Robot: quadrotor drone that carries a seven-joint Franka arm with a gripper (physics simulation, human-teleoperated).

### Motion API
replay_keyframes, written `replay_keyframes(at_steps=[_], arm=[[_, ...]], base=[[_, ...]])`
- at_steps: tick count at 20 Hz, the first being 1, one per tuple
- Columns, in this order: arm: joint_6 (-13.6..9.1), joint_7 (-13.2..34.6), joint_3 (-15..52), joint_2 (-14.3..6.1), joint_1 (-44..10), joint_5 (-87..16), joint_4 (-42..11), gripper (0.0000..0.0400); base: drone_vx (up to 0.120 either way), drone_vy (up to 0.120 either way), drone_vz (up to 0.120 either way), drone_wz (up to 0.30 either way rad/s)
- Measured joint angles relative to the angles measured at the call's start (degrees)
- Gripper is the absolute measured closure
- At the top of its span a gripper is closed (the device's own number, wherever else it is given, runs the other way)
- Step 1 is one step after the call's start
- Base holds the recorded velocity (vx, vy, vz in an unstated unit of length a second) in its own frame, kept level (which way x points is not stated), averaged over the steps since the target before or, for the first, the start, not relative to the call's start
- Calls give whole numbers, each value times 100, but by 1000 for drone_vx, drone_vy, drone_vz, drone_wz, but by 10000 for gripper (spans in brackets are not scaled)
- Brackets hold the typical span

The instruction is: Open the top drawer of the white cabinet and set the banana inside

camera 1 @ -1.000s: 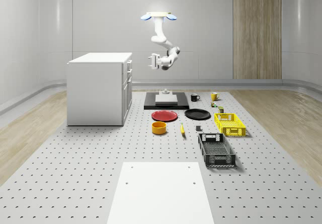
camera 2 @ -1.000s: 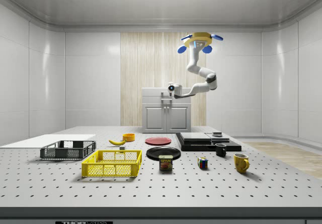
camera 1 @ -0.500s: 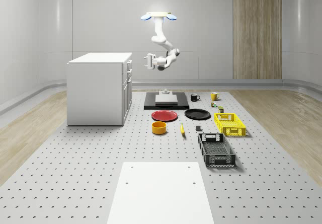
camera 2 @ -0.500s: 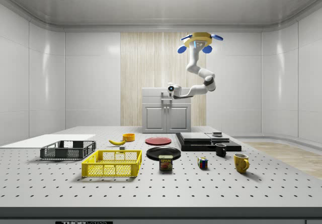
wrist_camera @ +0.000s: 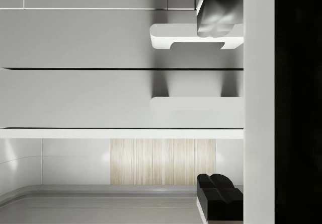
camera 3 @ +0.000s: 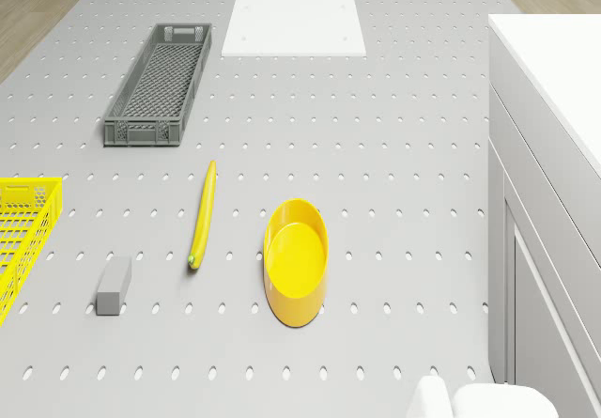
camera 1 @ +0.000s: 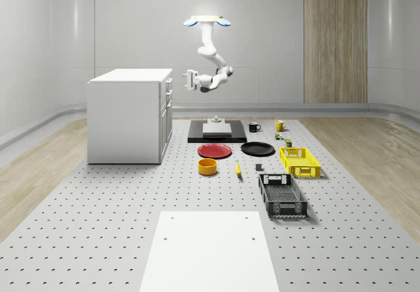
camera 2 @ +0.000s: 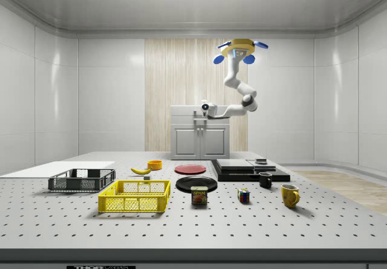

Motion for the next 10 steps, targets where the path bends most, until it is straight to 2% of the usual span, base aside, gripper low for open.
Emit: replay_keyframes(at_steps=[6,10], arm=[[204,-289,348,416,123,585,157,0],[211,-466,481,735,139,878,323,0]], base=[[0,0,0,0],[0,0,0,0]])
